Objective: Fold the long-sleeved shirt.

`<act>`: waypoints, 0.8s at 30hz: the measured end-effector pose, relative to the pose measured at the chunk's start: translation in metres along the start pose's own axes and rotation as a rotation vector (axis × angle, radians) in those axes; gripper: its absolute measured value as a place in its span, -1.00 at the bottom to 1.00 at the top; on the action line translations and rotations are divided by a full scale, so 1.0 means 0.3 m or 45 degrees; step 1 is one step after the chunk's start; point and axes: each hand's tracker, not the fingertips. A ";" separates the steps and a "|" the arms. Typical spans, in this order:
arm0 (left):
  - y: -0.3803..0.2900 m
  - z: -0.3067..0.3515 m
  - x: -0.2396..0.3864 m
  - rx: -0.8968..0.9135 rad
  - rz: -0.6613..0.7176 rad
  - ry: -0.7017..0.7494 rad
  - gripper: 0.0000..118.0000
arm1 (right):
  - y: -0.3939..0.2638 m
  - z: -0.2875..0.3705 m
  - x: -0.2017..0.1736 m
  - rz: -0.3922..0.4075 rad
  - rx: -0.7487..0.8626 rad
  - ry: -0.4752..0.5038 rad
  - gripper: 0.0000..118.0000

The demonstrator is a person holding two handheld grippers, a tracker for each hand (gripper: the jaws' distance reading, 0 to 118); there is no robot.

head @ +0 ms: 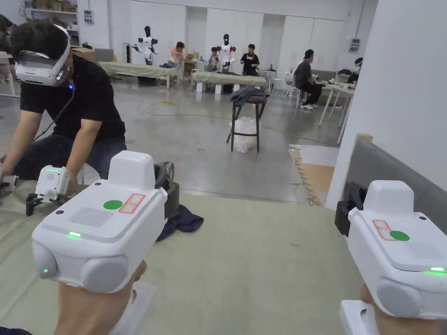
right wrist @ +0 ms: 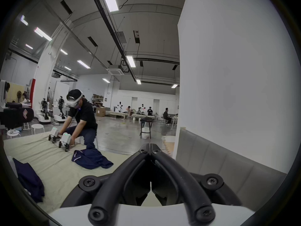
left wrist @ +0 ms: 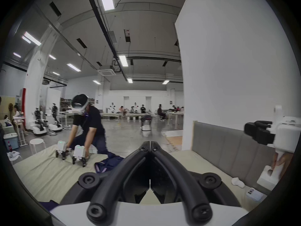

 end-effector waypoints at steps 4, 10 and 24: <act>-0.006 0.013 -0.042 -0.018 0.052 -0.139 -0.94 | 0.002 0.000 0.002 -0.019 -0.015 0.197 -1.00; -0.053 0.092 -0.114 -0.051 0.020 0.135 -0.94 | -0.020 -0.008 -0.145 0.021 -0.012 0.218 -1.00; -0.257 0.624 -0.690 -0.263 0.094 0.969 -0.94 | -0.207 0.081 -1.163 -0.041 -0.158 0.961 -1.00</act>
